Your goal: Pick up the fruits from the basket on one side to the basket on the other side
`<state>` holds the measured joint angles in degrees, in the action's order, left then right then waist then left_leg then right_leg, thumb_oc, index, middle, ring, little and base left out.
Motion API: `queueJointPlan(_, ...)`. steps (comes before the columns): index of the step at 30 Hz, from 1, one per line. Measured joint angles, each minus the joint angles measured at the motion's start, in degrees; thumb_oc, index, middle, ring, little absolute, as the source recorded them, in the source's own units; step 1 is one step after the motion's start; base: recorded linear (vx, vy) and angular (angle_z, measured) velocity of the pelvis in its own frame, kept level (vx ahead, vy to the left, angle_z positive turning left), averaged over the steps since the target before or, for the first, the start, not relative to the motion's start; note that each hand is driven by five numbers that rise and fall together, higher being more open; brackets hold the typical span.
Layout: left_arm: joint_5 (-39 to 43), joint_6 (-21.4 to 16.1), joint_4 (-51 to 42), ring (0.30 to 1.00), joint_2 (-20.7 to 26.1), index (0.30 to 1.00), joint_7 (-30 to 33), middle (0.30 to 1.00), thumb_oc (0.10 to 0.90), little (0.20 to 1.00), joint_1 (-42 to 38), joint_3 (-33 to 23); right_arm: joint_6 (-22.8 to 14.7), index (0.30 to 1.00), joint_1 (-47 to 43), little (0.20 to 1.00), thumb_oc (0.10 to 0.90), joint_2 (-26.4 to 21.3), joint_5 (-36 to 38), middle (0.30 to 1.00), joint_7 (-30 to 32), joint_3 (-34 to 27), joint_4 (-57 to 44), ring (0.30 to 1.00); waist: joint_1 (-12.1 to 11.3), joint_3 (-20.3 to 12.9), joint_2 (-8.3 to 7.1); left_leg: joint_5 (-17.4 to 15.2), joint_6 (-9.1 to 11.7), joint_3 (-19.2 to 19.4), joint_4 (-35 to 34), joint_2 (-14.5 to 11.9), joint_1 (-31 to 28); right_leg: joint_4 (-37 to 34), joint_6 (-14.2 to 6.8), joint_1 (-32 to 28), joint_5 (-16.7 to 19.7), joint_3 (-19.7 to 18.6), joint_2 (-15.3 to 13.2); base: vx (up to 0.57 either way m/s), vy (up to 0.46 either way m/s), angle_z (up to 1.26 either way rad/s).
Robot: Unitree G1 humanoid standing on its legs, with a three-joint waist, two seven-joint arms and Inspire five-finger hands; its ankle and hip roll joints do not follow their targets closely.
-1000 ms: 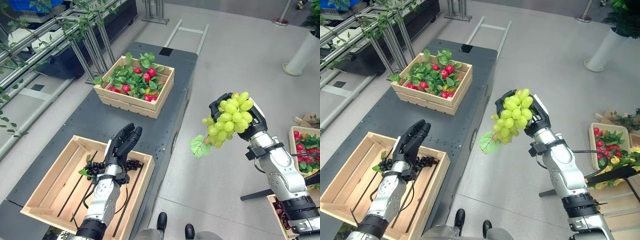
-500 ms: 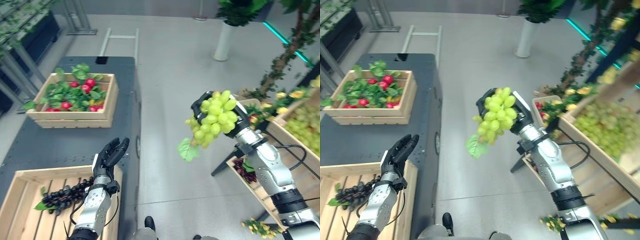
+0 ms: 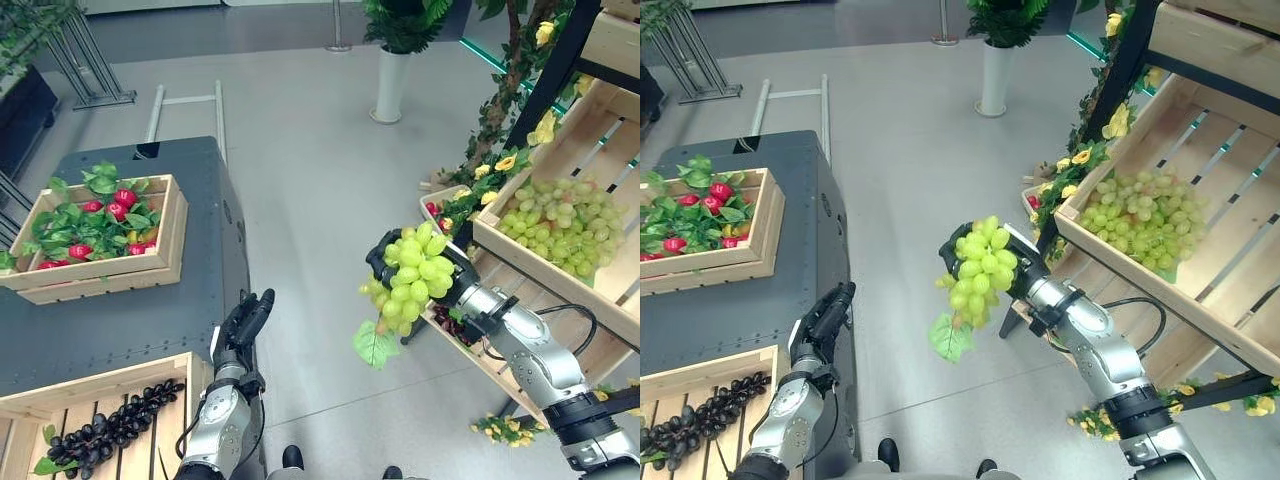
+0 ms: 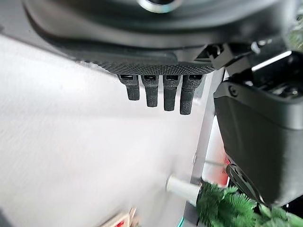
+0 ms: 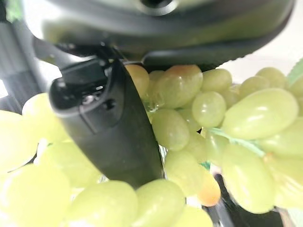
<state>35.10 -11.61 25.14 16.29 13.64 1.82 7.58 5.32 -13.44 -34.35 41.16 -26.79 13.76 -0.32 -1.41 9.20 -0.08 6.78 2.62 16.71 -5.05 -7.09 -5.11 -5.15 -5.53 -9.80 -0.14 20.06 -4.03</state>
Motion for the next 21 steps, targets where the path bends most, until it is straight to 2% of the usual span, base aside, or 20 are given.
queueJointPlan(3, 0.09, 0.0, 0.02, 0.9, -0.03, 0.9, -0.04, 0.9, 0.8, 0.9, 1.49, -0.07, 0.78, 0.3, 0.87, 0.3, 0.4, -1.88, 0.02, 0.3, -2.31, 0.02, -1.32, 0.3, -0.38, -0.43, 0.7, 0.02, 0.04, -2.74, 0.08, 0.06, 0.07, -0.01, 0.0, 0.74, 0.0, -2.53, 0.03, -0.21, 0.042, -0.11)
queueJointPlan(4, 0.1, 0.0, 0.02, 0.9, -0.03, 0.9, -0.06, 0.9, 0.8, 0.9, 1.77, -0.07, 0.86, 0.3, 0.74, 0.3, 0.4, -2.43, 0.03, 0.3, -2.47, 0.03, -1.31, 0.3, -0.72, -0.49, 0.77, -0.01, 0.09, -5.11, 0.11, 0.12, 0.17, -0.02, 0.01, 1.26, 0.01, -4.28, -0.11, -0.16, 0.153, -0.41)
queueJointPlan(5, 0.62, -0.01, 0.07, 0.9, -0.01, 0.9, 0.09, 0.9, 0.8, 0.9, 2.07, -0.08, 1.04, 0.3, 0.07, 0.3, 0.4, -2.61, 0.05, 0.3, -2.48, 0.28, -1.27, 0.3, -1.22, -0.6, 0.52, -0.1, 0.23, -9.04, 1.05, 0.66, 0.69, 0.4, 0.33, 2.52, -0.02, -8.61, -0.37, -0.17, 0.185, -0.56)
queueJointPlan(7, 1.3, -0.01, 0.17, 0.9, -0.05, 0.9, 0.26, 0.9, 0.8, 0.9, 3.04, -0.06, 1.08, 0.3, -1.53, 0.3, 0.4, -2.66, 0.24, 0.3, -2.5, 0.99, -1.53, 0.3, -1.86, -0.68, -0.19, -0.73, -0.1, -13.2, 3.45, 2.45, 1.42, 0.97, -0.56, 4.2, 1.03, -13.88, -1.69, -0.15, 0.274, -0.98)
queueJointPlan(9, 1.27, -0.02, 0.15, 0.9, -0.2, 0.9, 0.33, 0.9, 0.8, 0.9, 3.52, 0.07, 1.06, 0.3, -2.13, 0.3, 0.4, -3.13, 1.45, 0.3, -2.47, 0.62, -2.76, 0.3, -1.21, -1.26, 0.74, -2.5, -0.83, -14.49, 2.53, 2.96, 0.79, 0.91, -1.7, 5.16, 2.34, -16.44, -2.25, -0.11, 0.315, -0.81)
queueJointPlan(10, 1.21, -0.06, 0.17, 0.9, -0.06, 0.9, 0.43, 0.9, 0.8, 0.9, 3.33, 0.09, 0.94, 0.3, -1.89, 0.3, 0.4, -2.62, 2.25, 0.3, -2.28, -0.03, -3.53, 0.3, 0.34, -1.53, 1.5, -3.03, 0.17, -14.49, -0.43, 3.02, -0.39, 0.36, -2.53, 5.15, 2.89, -16.71, -2.15, -0.15, 0.236, -0.34)
queueJointPlan(13, 0.8, -0.25, 1.36, 0.9, 0.48, 0.9, 0.29, 0.9, 0.8, 0.9, 1.23, 0.73, 0.77, 0.3, 1.22, 0.3, 0.4, -0.23, 2.2, 0.3, -0.28, -0.32, -5.85, 0.3, 1.4, -1.61, -1.12, -2.94, -1.58, -12.99, -0.58, 5.27, -0.37, 0.31, -3.89, 6.4, 4.39, -15.94, -4.56, -0.13, 0.17, -0.29)
queueJointPlan(15, -1.07, -0.37, 1.45, 0.9, 1.17, 0.9, -0.11, 0.9, 0.8, 0.9, 1.35, 1.18, 0.71, 0.3, 2.82, 0.3, 0.4, 1.1, 2.19, 0.3, 0.02, -0.3, -6.51, 0.3, 1.89, -1.5, -1.99, -3.18, -2.41, -11.37, -0.59, 5.79, -0.28, 2.76, -3.96, 8.63, 4.52, -14.4, -5.29, -0.18, 0.138, -0.41)
queueJointPlan(16, -1.18, -0.37, 1.72, 0.9, 1.53, 0.9, -0.11, 0.9, 0.8, 0.9, 1.51, 1.18, 0.7, 0.3, 3.39, 0.3, 0.4, 1.25, 2.19, 0.3, 0.41, -0.31, -6.85, 0.3, 2.21, -1.43, -2.29, -3.4, -2.61, -10.17, -0.52, 6.43, -0.31, 4.48, -3.82, 10.06, 5.12, -13.76, -5.49, -0.17, 0.107, -0.58)
queueJointPlan(18, -0.98, -0.38, 2.43, 0.9, 2.66, 0.9, -0.15, 0.9, 0.8, 0.9, 1.7, 1.05, 0.7, 0.3, 3.05, 0.3, 0.4, 1.18, 2.15, 0.3, 0.49, -0.42, -6.57, 0.3, 1.66, -0.95, -1.73, -3.61, -3.12, -7.3, -0.59, 5.36, -0.2, 7.28, -3.23, 13.73, 7.3, -12.73, -4.65, -0.07, 0.003, -0.82)
queueJointPlan(19, -0.55, -0.38, 2.92, 0.9, 3.57, 0.9, -0.2, 0.9, 0.8, 0.9, 1.68, 0.91, 0.58, 0.3, 3.28, 0.3, 0.4, 0.74, 2.12, 0.3, 0.5, -0.66, -6.41, 0.3, 2.52, -0.69, -1.8, -3.57, -3.44, -6.65, -0.6, 5.1, -0.33, 7.11, -3.53, 13.9, 7.8, -11.97, -5.06, -0.04, -0.069, -0.62)
queueJointPlan(21, -0.46, -0.46, 2.82, 0.9, 4.0, 0.9, -0.71, 0.9, 0.8, 0.9, 1.6, 0.87, 0.01, 0.3, 3.65, 0.3, 0.4, -2.46, 2.06, 0.3, 0.52, -1.02, -6.42, 0.3, 3.0, -0.5, -1.5, -3.19, -3.75, -6.33, -0.6, 4.64, -0.39, 8.06, -0.87, 12.68, 6.07, -10.05, -5.56, -0.07, -0.166, -0.15)
